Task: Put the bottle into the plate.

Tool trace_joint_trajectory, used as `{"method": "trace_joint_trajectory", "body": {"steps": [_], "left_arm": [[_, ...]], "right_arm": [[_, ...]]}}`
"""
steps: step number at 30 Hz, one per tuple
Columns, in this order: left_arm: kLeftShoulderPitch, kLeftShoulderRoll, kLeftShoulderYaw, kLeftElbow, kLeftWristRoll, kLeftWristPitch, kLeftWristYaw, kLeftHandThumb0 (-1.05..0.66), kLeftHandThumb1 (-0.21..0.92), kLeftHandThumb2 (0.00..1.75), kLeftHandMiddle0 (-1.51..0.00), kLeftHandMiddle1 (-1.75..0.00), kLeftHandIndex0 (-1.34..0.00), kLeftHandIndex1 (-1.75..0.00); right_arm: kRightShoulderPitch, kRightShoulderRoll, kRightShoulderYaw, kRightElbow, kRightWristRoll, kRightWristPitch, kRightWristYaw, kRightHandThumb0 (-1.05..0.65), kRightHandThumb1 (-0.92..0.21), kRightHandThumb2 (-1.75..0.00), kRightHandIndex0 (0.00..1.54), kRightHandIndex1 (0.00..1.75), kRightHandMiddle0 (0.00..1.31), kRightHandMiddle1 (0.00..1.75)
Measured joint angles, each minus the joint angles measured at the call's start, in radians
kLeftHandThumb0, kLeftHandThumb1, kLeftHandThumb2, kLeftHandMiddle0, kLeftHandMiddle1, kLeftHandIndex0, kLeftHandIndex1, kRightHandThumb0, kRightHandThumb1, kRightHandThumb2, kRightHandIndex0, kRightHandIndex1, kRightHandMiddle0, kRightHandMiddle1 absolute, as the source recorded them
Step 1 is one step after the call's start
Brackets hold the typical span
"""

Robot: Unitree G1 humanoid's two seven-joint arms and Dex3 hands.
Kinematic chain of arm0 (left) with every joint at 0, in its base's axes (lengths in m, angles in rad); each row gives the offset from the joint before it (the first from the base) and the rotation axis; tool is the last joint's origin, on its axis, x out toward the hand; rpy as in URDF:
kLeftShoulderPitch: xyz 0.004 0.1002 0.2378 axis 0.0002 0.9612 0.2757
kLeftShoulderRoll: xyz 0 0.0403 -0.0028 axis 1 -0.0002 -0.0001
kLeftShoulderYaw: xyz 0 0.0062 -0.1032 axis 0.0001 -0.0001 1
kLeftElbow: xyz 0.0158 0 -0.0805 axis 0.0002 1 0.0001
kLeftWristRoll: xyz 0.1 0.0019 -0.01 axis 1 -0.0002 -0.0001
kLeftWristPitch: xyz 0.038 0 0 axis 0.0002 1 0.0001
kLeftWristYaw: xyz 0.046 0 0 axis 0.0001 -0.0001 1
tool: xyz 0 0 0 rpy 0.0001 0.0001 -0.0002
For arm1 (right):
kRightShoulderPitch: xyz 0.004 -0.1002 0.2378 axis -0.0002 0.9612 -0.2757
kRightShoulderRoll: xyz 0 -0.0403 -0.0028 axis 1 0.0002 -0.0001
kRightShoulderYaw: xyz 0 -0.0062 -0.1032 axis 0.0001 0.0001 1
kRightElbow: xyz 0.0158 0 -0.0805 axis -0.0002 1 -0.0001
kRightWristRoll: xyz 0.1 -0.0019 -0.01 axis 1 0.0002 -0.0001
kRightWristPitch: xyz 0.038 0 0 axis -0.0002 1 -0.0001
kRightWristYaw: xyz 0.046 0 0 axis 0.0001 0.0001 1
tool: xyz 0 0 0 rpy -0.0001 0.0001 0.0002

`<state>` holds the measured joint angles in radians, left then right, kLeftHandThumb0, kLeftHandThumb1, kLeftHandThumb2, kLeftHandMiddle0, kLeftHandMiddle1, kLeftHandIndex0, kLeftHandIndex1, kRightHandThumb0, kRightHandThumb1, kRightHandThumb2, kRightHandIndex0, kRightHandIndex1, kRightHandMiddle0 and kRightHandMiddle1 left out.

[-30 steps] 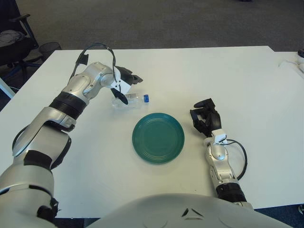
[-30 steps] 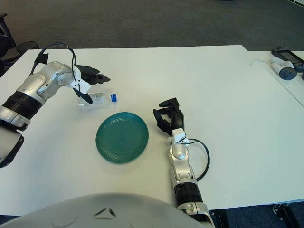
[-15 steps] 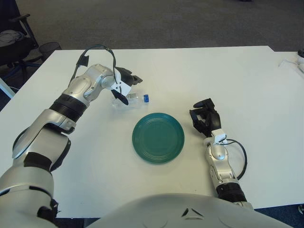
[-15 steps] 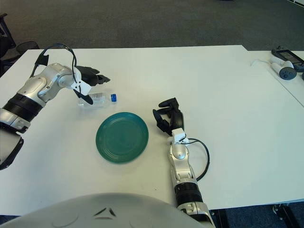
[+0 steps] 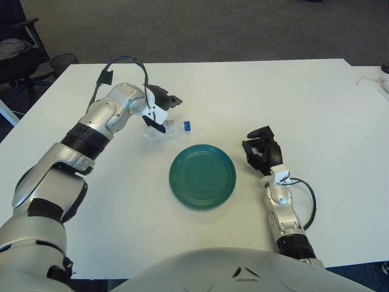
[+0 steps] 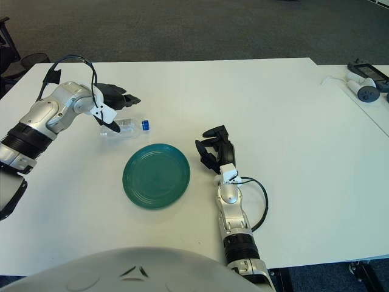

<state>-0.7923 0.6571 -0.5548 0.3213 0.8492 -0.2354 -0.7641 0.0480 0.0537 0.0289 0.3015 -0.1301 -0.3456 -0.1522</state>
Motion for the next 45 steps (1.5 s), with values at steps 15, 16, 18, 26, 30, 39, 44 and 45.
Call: {"method": "trace_joint_trajectory", "body": {"steps": [15,16,18,26,30,39,44,45], "left_arm": [[0.028,-0.019,-0.045,-0.029,0.161,0.111,-0.021,-1.03,0.92,0.40,-0.08,0.00,0.00,0.00],[0.028,-0.023,-0.049,-0.031,0.175,0.123,-0.028,-1.03,0.92,0.40,-0.07,0.00,0.00,0.00],[0.028,-0.033,-0.059,-0.035,0.198,0.147,-0.043,-1.04,0.92,0.41,-0.06,0.00,0.00,0.00],[0.028,-0.070,-0.083,-0.049,0.217,0.165,-0.135,-1.01,0.92,0.43,-0.08,-0.02,0.00,0.00],[0.028,-0.076,-0.088,-0.030,0.220,0.165,-0.135,-0.99,0.92,0.41,-0.11,-0.03,0.00,0.00],[0.029,-0.079,-0.103,-0.029,0.273,0.188,-0.135,-1.02,0.92,0.49,-0.10,-0.02,0.00,0.00],[0.057,-0.105,-0.099,-0.036,0.327,0.284,-0.089,-1.04,0.92,0.56,-0.09,0.00,0.00,0.00],[0.067,-0.113,-0.096,-0.040,0.335,0.310,-0.080,-1.04,0.92,0.58,-0.08,0.00,0.00,0.00]], "right_arm": [[0.009,-0.005,0.000,-0.011,-0.002,0.002,-0.006,0.00,-0.92,-0.37,0.39,1.34,0.27,1.68],[0.009,-0.006,0.000,-0.011,-0.002,0.003,-0.006,0.00,-0.92,-0.37,0.39,1.34,0.27,1.68],[0.010,-0.006,0.000,-0.012,-0.002,0.003,-0.006,0.00,-0.92,-0.37,0.39,1.34,0.27,1.68],[0.011,-0.005,0.000,-0.014,0.000,0.004,-0.004,0.00,-0.92,-0.37,0.39,1.33,0.27,1.68],[0.014,-0.005,0.000,-0.018,0.001,0.004,0.002,0.00,-0.92,-0.37,0.40,1.33,0.26,1.69],[0.016,-0.005,0.000,-0.020,0.000,0.005,0.003,0.00,-0.92,-0.36,0.39,1.34,0.27,1.68],[0.019,-0.005,0.000,-0.026,0.000,0.010,0.003,0.00,-0.92,-0.36,0.39,1.34,0.27,1.68],[0.019,-0.006,0.000,-0.027,0.000,0.010,0.003,0.00,-0.92,-0.36,0.39,1.34,0.27,1.68]]}}
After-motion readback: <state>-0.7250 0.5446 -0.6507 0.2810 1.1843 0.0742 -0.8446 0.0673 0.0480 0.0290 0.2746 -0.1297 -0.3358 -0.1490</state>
